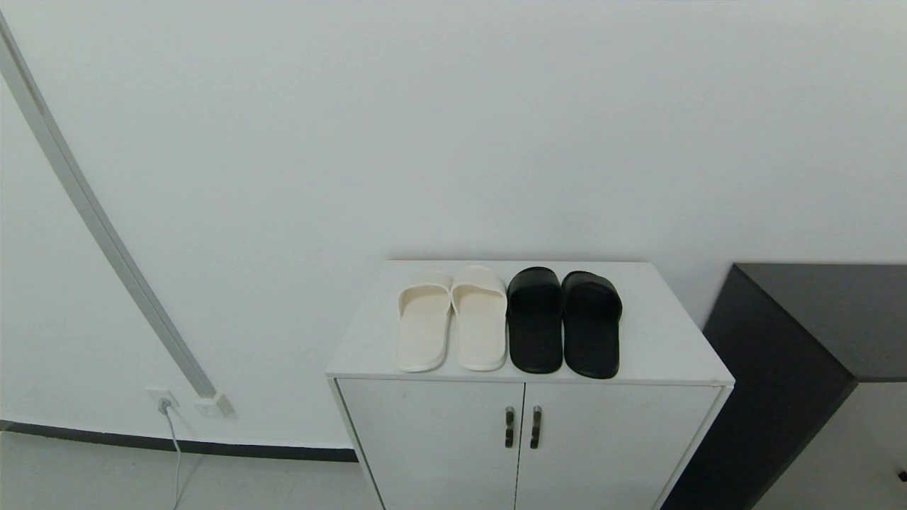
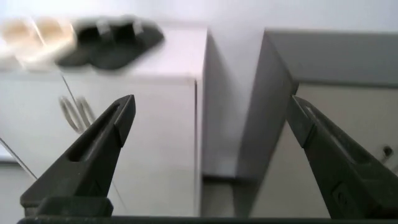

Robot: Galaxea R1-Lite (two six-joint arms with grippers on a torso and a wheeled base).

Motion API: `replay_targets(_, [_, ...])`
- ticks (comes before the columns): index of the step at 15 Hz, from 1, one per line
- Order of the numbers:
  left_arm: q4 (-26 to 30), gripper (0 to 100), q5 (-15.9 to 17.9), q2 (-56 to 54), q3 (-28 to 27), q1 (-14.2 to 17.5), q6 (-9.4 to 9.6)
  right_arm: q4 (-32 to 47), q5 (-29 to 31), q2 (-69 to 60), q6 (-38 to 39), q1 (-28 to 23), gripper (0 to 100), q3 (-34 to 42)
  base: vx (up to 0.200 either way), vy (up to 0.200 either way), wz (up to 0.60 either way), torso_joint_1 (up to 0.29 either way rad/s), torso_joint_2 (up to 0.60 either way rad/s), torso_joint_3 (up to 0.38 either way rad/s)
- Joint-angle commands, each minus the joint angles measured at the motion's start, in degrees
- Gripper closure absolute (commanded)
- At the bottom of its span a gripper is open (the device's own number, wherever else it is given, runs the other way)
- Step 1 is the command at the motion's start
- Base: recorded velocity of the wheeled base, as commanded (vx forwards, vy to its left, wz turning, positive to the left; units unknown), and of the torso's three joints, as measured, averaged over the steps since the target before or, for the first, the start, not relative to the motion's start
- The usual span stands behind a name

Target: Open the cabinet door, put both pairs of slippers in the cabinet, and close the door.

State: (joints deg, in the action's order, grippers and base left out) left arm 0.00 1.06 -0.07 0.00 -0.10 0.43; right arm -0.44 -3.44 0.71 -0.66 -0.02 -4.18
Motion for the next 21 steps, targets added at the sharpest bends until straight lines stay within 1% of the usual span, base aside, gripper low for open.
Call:
replay_targets(1, [0.00, 100, -0.01, 0.07, 0.00, 0.01, 0.01, 3.16, -3.51, 9.22, 4.00, 1.25, 0, -9.79, 0.000, 0.000, 0.00, 0.000, 0.00, 0.000])
replay_targets(3, [0.00, 100, -0.01, 0.07, 0.00, 0.01, 0.01, 2.81, -8.25, 17.93, 3.30, 1.25, 0, -9.88, 0.000, 0.000, 0.00, 0.000, 0.00, 0.000])
replay_targets(4, [0.00, 100, -0.01, 0.07, 0.00, 0.01, 0.01, 0.18, -9.48, 24.17, 3.47, 1.34, 0, -10.32, 0.000, 0.000, 0.00, 0.000, 0.00, 0.000])
replay_targets(6, [0.00, 100, -0.01, 0.07, 0.00, 0.01, 0.01, -9.32, -9.75, 33.48, 3.56, 2.40, 0, -10.41, 0.000, 0.000, 0.00, 0.000, 0.00, 0.000])
replay_targets(7, [0.00, 100, -0.01, 0.07, 0.00, 0.01, 0.01, -12.92, -9.57, 37.70, 3.47, 4.07, 0, -10.67, 0.000, 0.000, 0.00, 0.000, 0.00, 0.000])
replay_targets(9, [0.00, 100, -0.01, 0.07, 0.00, 0.01, 0.01, -16.00, -9.13, 45.70, 3.56, 8.90, 0, -11.55, 0.000, 0.000, 0.00, 0.000, 0.00, 0.000])
replay_targets(12, [0.00, 100, -0.01, 0.07, 0.00, 0.01, 0.01, -22.24, -7.90, 56.95, 6.72, 14.00, 0, -14.72, 0.000, 0.000, 0.00, 0.000, 0.00, 0.000])
replay_targets(13, [0.00, 100, -0.01, 0.07, 0.00, 0.01, 0.01, -23.12, -6.49, 58.71, 7.16, 15.49, 0, -15.51, 0.000, 0.000, 0.00, 0.000, 0.00, 0.000])
replay_targets(14, [0.00, 100, -0.01, 0.07, 0.00, 0.01, 0.01, -25.05, -1.40, 62.13, 7.34, 20.50, 0, -17.88, 0.000, 0.000, 0.00, 0.000, 0.00, 0.000])
replay_targets(17, [0.00, 100, 0.08, 0.07, 0.00, 0.01, 0.01, -25.75, 10.03, 68.11, 8.22, 33.51, 0, -23.42, 0.000, 0.000, 0.00, 0.000, 0.00, 0.000])
replay_targets(19, [0.00, 100, 0.08, 0.07, 0.00, 0.01, 0.01, -25.75, 16.09, 74.62, 10.41, 38.78, 0, -28.51, 0.000, 0.000, 0.00, 0.000, 0.00, 0.000])
replay_targets(20, [0.00, 100, 0.08, 0.07, 0.00, 0.01, 0.01, -25.75, 18.64, 77.69, 11.64, 40.54, 0, -30.97, 0.000, 0.000, 0.00, 0.000, 0.00, 0.000])
replay_targets(21, [0.00, 100, 0.08, 0.07, 0.00, 0.01, 0.01, -25.66, 20.93, 80.33, 12.26, 41.25, 0, -33.00, 0.000, 0.000, 0.00, 0.000, 0.00, 0.000])
